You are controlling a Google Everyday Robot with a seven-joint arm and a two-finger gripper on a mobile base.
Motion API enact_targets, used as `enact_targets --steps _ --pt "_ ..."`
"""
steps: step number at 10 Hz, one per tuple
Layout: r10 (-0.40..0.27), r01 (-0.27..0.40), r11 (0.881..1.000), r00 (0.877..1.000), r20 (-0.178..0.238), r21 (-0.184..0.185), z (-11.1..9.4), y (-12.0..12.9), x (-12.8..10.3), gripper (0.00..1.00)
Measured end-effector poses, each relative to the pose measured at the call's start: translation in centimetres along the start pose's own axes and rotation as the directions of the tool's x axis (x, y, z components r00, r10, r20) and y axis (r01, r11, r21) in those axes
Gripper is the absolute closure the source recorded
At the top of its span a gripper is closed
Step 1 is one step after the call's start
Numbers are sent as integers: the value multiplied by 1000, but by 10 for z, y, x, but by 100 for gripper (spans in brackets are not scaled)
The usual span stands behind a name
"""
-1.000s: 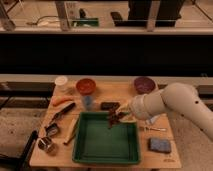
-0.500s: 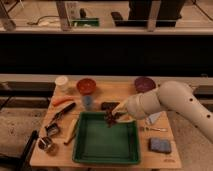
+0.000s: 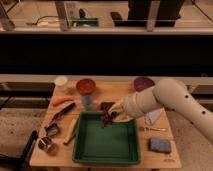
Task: Place grapes in tray
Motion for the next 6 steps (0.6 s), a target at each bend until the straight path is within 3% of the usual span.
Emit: enact_targets --steps 5,6 --pt "-11 10 1000 999 43 28 -3 -9 -10 20" --pt "-9 6 998 999 50 60 -6 -11 -11 20"
